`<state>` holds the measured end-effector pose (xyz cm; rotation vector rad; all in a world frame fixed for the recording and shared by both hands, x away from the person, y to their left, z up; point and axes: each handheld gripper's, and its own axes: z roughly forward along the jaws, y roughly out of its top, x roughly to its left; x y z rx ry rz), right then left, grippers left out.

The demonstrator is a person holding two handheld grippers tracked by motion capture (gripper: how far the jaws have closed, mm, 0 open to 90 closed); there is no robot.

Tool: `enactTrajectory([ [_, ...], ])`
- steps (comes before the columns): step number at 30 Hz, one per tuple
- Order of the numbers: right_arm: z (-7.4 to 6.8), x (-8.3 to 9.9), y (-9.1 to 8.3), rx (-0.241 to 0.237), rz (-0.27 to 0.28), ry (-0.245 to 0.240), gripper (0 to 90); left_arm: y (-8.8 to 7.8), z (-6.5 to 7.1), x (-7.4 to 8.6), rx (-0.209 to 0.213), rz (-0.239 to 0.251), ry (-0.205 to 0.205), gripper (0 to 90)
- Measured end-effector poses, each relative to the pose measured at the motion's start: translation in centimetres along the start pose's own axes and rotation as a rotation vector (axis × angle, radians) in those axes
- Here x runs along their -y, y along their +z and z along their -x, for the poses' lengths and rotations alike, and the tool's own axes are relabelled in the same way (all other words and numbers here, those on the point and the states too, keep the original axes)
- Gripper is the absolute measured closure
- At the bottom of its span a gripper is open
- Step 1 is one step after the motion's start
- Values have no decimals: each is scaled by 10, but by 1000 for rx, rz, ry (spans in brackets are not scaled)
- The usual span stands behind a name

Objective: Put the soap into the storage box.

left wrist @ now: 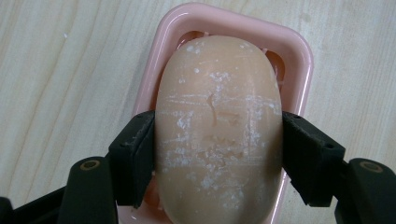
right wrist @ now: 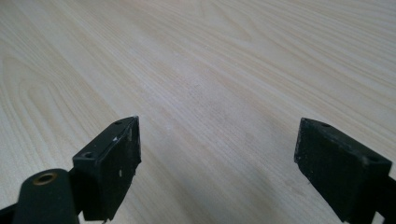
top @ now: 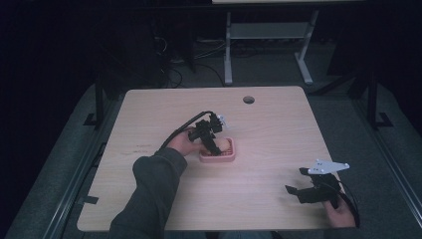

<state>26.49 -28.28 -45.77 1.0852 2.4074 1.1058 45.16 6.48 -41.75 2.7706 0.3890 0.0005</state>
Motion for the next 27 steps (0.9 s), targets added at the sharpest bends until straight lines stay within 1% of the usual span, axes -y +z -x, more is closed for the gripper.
enactTrajectory([
  [3, 0, 0, 0, 1, 1, 0, 141, 0, 0, 0, -3, 2, 1, 319],
  [5, 0, 0, 0, 1, 0, 0, 141, -3, 0, 0, 7, 29, 1, 309],
  [7, 0, 0, 0, 0, 1, 1, 141, -8, 1, -1, -7, 43, -2, 284],
  [9, 0, 0, 0, 1, 1, 1, 141, -11, 1, -1, -18, 41, 6, 276],
  [10, -1, 0, 0, 1, 1, 3, 141, -11, 2, 0, -17, 44, 2, 272],
  [13, -1, -1, 0, -3, 3, 5, 141, -13, 3, 2, -14, 34, 6, 263],
  [14, -1, -1, 0, -2, 3, 5, 141, -13, 4, 2, -11, 37, -7, 261],
  [15, -1, -1, 0, -1, 1, 1, 142, -13, 4, 3, -14, 32, 1, 259],
  [27, -1, -1, 1, 2, 4, -1, 141, -19, 12, 10, -28, 28, 6, 243],
])
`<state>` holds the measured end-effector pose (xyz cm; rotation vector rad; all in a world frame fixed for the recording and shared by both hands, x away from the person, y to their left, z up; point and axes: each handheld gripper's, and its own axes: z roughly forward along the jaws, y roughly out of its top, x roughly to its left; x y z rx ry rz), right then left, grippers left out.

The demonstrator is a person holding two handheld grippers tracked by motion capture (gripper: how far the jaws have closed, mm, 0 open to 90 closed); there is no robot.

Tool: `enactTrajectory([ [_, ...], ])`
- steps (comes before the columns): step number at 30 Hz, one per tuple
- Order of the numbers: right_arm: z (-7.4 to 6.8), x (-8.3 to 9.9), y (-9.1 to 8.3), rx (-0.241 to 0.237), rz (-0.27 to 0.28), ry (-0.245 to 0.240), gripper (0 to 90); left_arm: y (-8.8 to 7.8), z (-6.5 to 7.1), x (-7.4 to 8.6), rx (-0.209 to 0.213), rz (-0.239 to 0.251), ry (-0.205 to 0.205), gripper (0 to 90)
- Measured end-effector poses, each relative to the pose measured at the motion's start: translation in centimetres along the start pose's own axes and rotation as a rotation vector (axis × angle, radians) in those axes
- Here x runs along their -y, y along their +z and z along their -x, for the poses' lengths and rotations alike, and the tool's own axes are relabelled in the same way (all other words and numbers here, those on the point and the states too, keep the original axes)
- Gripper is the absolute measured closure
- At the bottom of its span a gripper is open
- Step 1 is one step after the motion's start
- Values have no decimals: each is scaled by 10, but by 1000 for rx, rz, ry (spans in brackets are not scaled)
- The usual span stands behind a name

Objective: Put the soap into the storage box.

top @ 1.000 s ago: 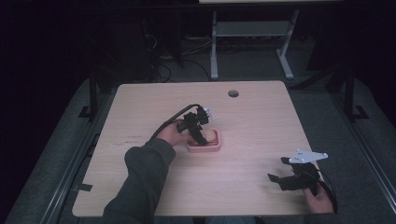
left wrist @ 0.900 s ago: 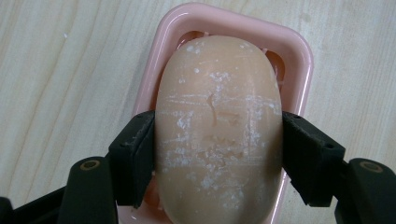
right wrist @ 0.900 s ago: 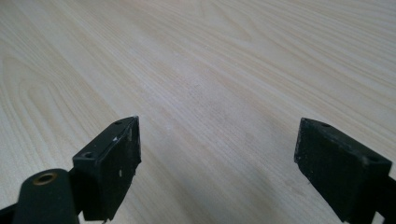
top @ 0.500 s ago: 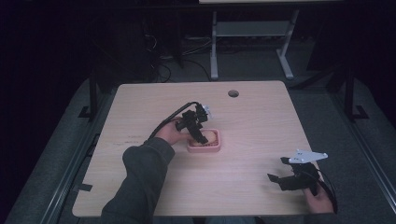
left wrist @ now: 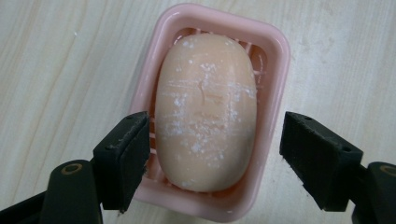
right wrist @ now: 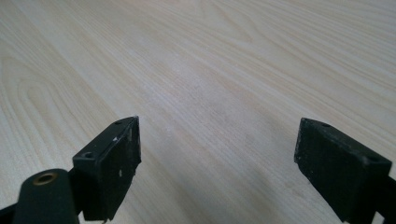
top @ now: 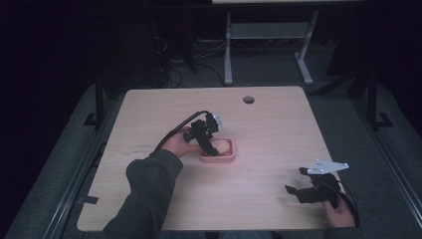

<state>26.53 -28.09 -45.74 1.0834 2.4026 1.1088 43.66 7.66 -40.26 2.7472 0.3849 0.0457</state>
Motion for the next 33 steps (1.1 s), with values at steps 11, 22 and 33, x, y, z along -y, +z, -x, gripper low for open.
enactTrajectory([
  [11, -1, -1, 1, 3, -5, -1, 141, -7, 7, 7, -11, 13, -1, 244],
  [22, -1, -1, 1, 12, -9, -1, 141, -11, 11, 15, -10, 17, -11, 239],
  [33, -1, -2, 2, 20, -8, 3, 141, -16, 19, 26, -6, 23, -14, 232],
])
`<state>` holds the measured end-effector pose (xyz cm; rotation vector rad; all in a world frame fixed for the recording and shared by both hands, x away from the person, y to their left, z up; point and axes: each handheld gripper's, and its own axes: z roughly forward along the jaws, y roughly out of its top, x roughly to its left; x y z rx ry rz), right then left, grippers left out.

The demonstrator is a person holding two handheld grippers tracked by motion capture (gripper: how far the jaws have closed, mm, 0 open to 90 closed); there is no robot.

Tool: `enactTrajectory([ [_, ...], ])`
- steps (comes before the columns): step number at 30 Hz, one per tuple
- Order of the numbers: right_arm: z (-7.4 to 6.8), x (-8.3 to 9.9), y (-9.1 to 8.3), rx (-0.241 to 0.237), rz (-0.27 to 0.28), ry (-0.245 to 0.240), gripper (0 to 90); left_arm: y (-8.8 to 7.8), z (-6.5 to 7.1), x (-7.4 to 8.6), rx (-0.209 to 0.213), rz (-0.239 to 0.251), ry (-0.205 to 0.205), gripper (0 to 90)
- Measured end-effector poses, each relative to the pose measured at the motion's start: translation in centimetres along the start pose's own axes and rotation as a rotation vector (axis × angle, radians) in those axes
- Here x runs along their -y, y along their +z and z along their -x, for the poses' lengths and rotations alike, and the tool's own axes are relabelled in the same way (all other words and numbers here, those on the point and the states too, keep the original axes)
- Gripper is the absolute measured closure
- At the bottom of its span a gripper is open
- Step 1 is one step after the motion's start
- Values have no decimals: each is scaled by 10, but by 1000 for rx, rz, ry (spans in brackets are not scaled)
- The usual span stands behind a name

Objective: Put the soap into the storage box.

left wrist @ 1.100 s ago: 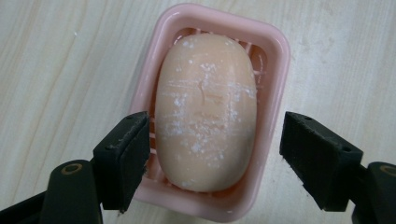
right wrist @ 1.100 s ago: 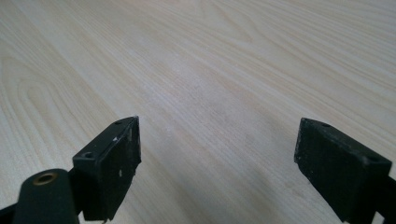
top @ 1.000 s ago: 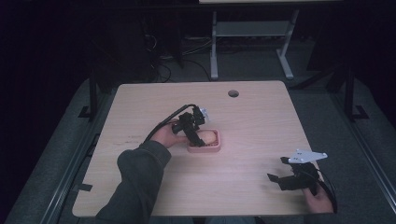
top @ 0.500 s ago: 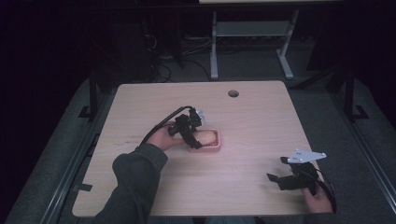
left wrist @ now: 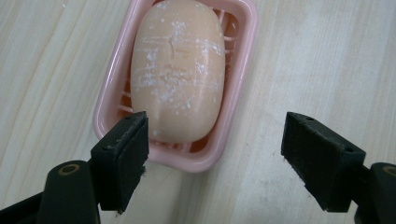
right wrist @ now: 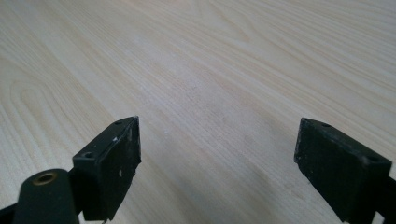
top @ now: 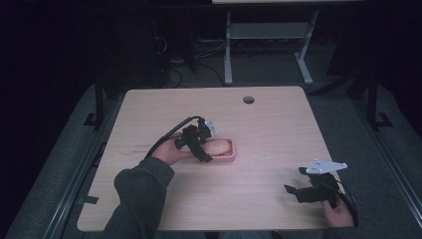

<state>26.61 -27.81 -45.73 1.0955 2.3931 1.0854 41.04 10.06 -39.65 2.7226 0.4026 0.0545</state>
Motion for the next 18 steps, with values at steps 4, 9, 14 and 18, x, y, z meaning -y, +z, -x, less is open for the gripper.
enactTrajectory([
  [4, 0, 0, 0, 2, 3, 5, 141, -2, 3, 5, 2, -5, -9, 232],
  [9, 0, 0, 0, 9, 0, 5, 141, -5, 6, 15, 3, 21, -24, 234],
  [14, 0, -1, 1, 13, -3, 4, 141, -6, 8, 24, 1, 28, -34, 234],
  [18, 0, -1, 1, 16, -5, 6, 141, -6, 11, 31, 2, 30, -39, 234],
])
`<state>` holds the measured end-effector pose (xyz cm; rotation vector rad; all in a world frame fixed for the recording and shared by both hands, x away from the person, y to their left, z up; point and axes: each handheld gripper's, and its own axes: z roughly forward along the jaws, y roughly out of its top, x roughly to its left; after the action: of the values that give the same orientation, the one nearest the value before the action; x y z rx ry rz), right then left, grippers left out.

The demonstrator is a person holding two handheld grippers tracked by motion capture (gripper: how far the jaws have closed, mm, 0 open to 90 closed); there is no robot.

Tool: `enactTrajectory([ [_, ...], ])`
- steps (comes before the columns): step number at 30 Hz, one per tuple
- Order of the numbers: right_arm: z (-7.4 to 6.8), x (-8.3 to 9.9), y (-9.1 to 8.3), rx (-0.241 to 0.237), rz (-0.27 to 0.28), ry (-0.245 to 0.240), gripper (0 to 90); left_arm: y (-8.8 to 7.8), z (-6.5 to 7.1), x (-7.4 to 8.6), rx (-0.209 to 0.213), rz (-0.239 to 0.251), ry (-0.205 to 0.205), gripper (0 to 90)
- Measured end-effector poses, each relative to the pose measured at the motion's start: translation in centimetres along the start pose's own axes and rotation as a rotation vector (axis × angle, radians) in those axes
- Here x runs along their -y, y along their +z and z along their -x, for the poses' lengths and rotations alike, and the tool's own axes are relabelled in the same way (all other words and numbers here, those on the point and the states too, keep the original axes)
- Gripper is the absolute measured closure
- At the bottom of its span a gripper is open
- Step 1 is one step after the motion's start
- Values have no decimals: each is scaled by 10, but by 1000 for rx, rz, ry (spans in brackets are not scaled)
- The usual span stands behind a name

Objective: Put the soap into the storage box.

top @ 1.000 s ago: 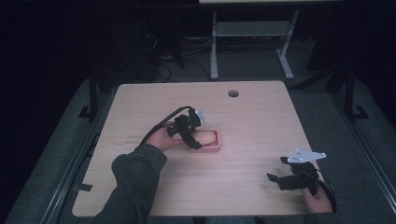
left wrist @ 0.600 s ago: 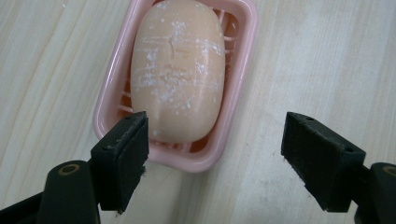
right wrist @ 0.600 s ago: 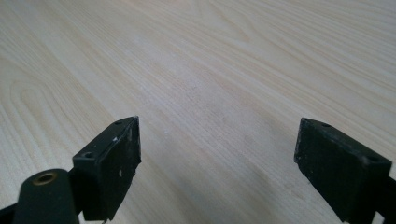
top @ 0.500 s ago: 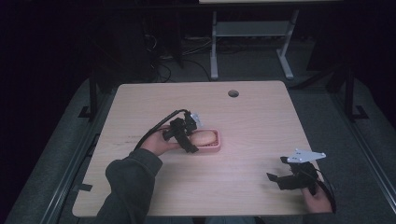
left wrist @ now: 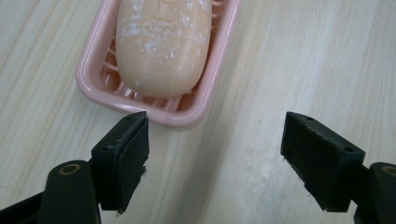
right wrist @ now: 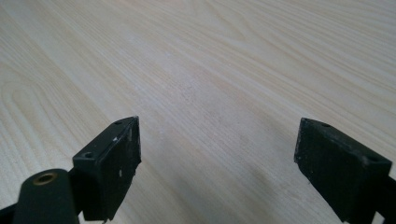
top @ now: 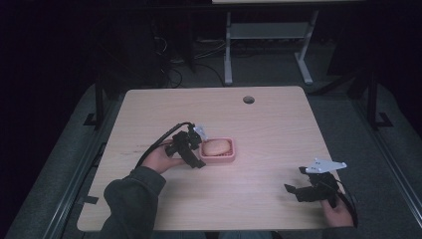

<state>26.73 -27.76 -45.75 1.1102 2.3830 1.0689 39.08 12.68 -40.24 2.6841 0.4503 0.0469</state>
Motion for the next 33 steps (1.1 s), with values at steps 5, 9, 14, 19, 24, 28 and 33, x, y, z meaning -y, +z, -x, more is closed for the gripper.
enactTrajectory([
  [5, 0, 0, 0, 3, -1, -2, 141, -1, 4, 5, -2, 6, 1, 234],
  [9, -1, -1, 0, 3, -3, -5, 141, -2, 8, 10, -5, 5, 1, 235],
  [14, -1, -1, 0, 7, -3, -2, 141, -2, 11, 16, -7, 8, -4, 238],
  [19, -1, 0, 0, 11, -10, -2, 142, -3, 15, 25, -15, 13, -13, 237],
  [24, -1, -1, 1, 16, -15, -4, 141, -7, 18, 35, -16, 24, -17, 238],
  [28, -2, -1, 1, 22, -14, -1, 142, -9, 18, 43, -16, 44, -41, 238],
  [33, -2, -1, 2, 22, -18, -3, 141, -9, 21, 50, -17, 43, -43, 237],
])
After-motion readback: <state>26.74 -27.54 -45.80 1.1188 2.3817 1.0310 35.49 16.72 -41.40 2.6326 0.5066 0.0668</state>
